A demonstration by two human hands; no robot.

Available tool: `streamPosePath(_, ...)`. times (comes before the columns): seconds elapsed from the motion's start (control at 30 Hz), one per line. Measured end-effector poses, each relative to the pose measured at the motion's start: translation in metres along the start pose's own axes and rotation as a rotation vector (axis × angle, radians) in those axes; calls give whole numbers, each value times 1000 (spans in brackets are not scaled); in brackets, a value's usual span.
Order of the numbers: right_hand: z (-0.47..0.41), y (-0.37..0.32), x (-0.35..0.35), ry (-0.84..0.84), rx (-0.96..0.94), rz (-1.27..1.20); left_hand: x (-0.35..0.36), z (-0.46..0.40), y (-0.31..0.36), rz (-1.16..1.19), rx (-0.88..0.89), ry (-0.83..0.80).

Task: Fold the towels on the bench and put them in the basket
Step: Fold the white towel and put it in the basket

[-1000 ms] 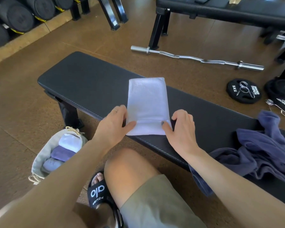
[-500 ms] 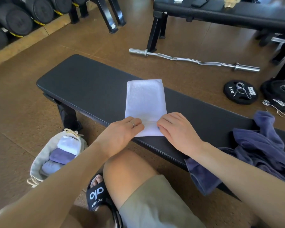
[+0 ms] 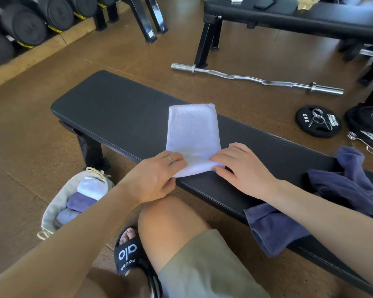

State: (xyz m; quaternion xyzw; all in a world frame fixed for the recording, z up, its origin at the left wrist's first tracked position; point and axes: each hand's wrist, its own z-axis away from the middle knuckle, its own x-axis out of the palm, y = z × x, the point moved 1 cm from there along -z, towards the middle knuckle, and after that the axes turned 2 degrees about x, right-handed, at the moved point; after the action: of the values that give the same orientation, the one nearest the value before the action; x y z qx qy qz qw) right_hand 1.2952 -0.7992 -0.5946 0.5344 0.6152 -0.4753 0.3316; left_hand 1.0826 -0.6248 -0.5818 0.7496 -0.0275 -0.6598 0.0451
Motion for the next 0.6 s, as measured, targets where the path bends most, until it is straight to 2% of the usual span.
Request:
streamPosePath(0.23,-13,2,-4,-10,164,-100,-2,0,-14,90,-86,42)
streamPosePath(0.37,-19,5,-10,-62,302,-265,-9,-4,-18,308,-258,64)
streamPosePath(0.5,-22,6,-12,-170,350,-347,-8,-8,-28,460,-323,26)
streamPosePath(0.6,-24,9,-11,-153,424,-426,-8,-11,-31,515,-362,81)
